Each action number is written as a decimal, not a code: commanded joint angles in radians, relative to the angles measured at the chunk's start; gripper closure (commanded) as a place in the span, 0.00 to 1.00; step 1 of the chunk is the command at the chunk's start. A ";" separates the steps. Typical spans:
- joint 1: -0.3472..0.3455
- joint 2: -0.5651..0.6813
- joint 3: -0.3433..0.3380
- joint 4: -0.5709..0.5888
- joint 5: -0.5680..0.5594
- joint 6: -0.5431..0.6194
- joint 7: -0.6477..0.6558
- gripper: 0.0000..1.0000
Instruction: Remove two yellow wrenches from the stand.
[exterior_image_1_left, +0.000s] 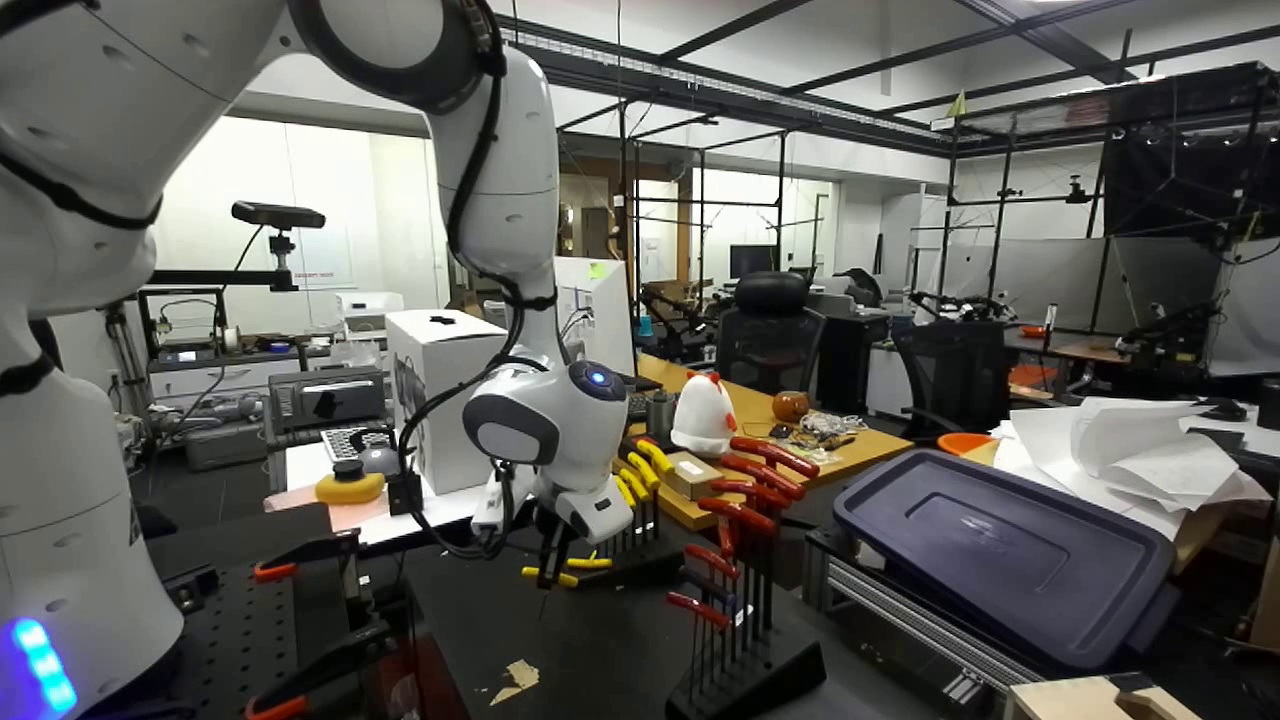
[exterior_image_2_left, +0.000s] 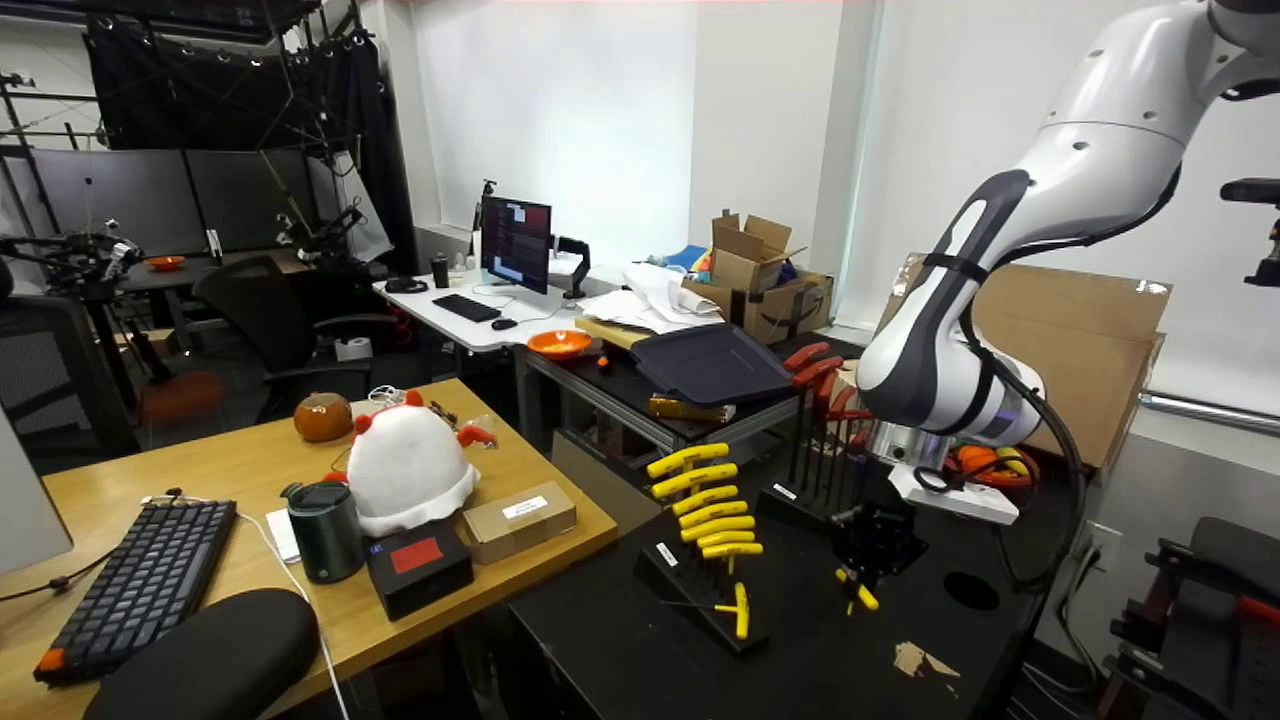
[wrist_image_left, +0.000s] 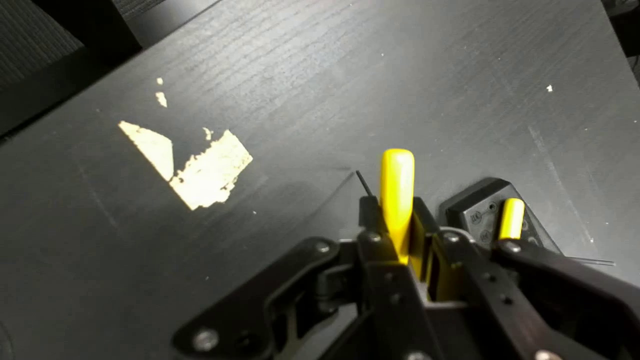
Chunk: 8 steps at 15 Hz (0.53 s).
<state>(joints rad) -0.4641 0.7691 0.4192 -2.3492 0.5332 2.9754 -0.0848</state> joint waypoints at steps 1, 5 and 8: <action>-0.020 -0.021 0.011 -0.046 -0.001 0.013 0.026 0.96; -0.021 -0.026 -0.002 -0.057 -0.019 -0.028 0.026 0.96; -0.018 -0.025 -0.014 -0.054 -0.031 -0.062 0.024 0.96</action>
<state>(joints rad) -0.4757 0.7691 0.4143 -2.3822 0.5243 2.9630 -0.0738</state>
